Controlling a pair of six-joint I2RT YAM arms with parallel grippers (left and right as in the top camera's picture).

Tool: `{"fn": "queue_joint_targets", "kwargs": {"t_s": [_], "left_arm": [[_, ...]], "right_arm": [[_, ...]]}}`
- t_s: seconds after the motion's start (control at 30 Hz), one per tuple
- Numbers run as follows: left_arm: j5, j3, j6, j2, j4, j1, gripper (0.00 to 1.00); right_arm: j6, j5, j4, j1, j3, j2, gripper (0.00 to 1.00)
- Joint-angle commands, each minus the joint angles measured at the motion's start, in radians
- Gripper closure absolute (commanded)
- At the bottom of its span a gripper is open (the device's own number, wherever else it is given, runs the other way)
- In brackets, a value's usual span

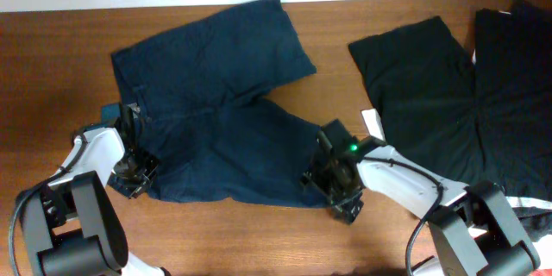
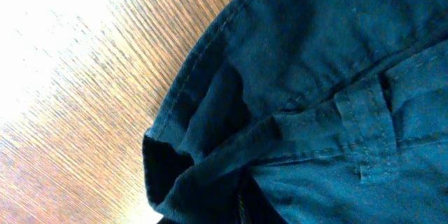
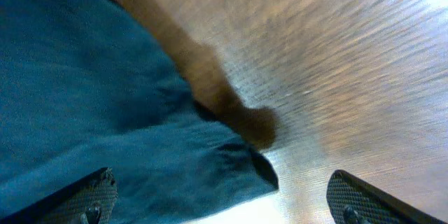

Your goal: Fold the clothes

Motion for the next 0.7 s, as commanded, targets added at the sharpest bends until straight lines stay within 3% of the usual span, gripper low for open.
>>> {"fn": "queue_joint_targets", "kwargs": {"t_s": [0.0,0.07,0.13,0.17,0.2,0.23,0.3,0.47,0.57,0.67], "left_arm": [[-0.032,-0.023,0.016,0.028,-0.010,0.006,0.88],[-0.032,-0.023,0.016,0.028,-0.011,0.006,0.88],[-0.032,-0.023,0.016,0.028,-0.016,0.006,0.88],[-0.031,-0.023,0.016,0.028,-0.019,0.006,0.92],[-0.031,-0.023,0.016,0.028,-0.024,0.006,0.99],[-0.031,-0.023,0.021,0.028,-0.035,0.006,0.99],[0.023,-0.007,0.143,0.028,-0.071,0.006,0.99],[0.112,0.063,0.290,-0.086,-0.175,-0.037,1.00],[0.173,0.063,0.370,-0.235,-0.212,-0.128,0.99],[0.194,0.063,0.376,-0.432,-0.299,-0.255,0.99]], "right_arm": [[0.106,-0.035,0.119,0.033,-0.071,0.002,0.03],[0.106,-0.027,0.170,0.035,-0.089,0.002,0.15],[0.106,0.010,0.182,0.034,-0.089,0.002,0.54],[0.101,0.039,0.182,0.030,-0.089,0.002,0.73],[0.086,0.052,0.182,0.024,-0.088,0.002,0.86],[0.018,0.062,0.183,-0.001,-0.087,0.002,0.96],[-0.159,0.062,0.181,-0.081,-0.080,-0.011,0.96],[-0.466,0.090,0.030,-0.295,0.038,-0.140,0.96],[-0.569,0.171,-0.121,-0.329,0.137,-0.222,0.96],[-0.613,0.285,-0.281,-0.330,0.249,-0.328,0.96]]}}
